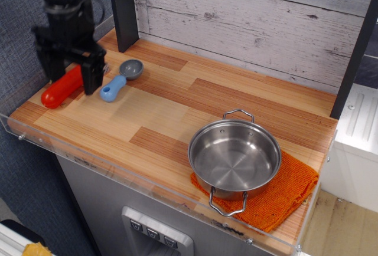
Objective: Place the red spoon into the pot
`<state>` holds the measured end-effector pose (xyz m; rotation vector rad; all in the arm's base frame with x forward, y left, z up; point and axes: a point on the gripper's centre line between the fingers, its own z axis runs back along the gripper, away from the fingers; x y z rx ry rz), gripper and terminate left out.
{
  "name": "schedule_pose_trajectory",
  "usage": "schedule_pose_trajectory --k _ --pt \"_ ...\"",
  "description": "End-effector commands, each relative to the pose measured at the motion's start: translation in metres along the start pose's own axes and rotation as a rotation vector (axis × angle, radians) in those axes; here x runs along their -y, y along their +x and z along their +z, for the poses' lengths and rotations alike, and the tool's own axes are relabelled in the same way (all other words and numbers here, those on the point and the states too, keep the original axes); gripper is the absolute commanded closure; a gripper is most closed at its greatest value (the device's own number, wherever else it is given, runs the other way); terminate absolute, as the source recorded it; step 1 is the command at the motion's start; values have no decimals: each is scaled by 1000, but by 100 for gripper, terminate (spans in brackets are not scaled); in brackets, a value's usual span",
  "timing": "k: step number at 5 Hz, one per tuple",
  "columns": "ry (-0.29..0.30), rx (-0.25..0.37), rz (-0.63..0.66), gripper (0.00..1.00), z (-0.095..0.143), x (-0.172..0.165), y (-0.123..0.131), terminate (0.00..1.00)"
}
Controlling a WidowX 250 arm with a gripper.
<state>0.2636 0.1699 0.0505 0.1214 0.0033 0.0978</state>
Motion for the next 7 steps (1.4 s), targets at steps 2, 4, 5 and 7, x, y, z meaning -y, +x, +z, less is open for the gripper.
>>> schedule_pose_trajectory --k 2,4,5,7 --pt "12 -21 74 0 -17 -33 5 0" --pt "15 -48 30 0 -26 -16 1 0" --pt "22 -49 21 100 -26 -10 -1 0" --pt "37 -48 21 100 -14 -8 -5 0"
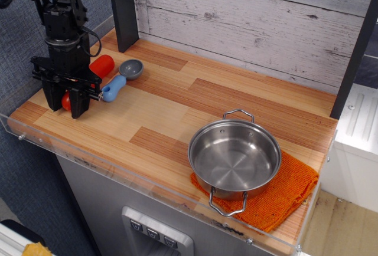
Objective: Place the red spoon into the pot
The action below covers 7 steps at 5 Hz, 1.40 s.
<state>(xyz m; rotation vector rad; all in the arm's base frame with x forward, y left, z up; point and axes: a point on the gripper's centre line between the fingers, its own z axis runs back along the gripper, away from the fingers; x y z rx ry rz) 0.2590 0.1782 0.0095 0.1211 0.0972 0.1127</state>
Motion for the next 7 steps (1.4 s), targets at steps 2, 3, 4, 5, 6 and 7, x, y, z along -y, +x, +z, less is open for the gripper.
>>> schedule_pose_trajectory --k 2,3,4,5,6,7 --pt "86 178 150 100 121 -1 -25 0" --pt "27 221 -31 100 136 44 -17 0" --pt "-6 202 -216 100 128 96 -24 0" --pt "12 173 -381 100 115 144 -42 0" --pt "30 165 -495 100 109 190 -60 0" --pt "37 168 -554 100 108 231 -76 0"
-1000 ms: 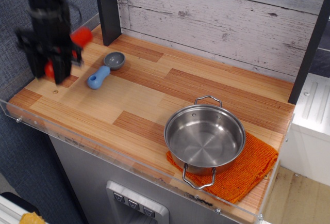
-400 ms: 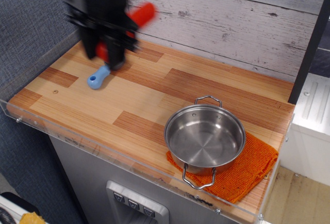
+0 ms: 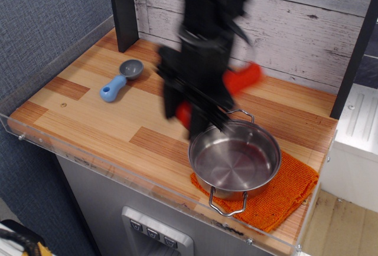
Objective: Place the red spoon into the pot
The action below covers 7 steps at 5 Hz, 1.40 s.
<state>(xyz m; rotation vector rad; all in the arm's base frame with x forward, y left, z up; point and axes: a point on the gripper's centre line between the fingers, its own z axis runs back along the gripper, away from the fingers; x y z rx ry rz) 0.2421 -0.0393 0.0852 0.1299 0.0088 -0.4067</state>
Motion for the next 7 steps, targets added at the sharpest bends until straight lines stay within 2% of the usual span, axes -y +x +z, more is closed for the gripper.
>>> schedule_pose_trajectory --k 1,2,4,5,7 --pt "15 14 -75 100 2 50 -8 0" --pt "8 -34 -34 100 -14 39 -7 0" --pt "-17 -63 89 100 -32 3 -5 0" --pt "-35 -94 95 0 -36 3 -6 0" --pt "-46 -88 63 0 -31 10 -8 0"
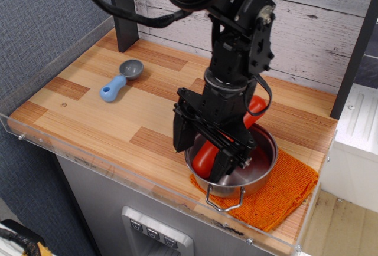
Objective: Place the red spoon into the pot
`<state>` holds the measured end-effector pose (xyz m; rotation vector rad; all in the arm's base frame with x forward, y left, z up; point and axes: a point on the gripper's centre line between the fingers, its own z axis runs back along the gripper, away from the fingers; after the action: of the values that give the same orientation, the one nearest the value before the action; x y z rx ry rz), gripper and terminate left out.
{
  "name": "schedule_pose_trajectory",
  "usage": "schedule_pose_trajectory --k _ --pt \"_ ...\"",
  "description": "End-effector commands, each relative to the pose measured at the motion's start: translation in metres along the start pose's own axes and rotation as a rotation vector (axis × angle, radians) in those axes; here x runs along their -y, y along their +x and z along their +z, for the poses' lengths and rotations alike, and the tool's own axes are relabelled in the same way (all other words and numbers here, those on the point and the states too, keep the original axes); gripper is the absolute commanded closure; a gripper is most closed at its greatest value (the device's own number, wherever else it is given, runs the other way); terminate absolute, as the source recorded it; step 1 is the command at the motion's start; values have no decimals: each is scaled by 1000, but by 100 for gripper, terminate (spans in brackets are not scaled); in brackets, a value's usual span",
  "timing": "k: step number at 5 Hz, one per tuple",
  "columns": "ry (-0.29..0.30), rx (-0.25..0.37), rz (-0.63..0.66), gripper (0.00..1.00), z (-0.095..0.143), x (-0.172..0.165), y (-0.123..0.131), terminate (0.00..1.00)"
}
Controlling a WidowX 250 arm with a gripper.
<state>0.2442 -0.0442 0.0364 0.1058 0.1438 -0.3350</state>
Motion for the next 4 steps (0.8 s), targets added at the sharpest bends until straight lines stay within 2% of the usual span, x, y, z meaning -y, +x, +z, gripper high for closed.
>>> schedule_pose_trajectory --k 1,2,3,4 --pt "3 151 95 0 55 -25 -26 0" --pt "26 276 234 0 99 -62 -35 0" --pt "42 327 326 0 134 -102 -52 0" --pt "41 308 389 0 127 -121 -60 0"
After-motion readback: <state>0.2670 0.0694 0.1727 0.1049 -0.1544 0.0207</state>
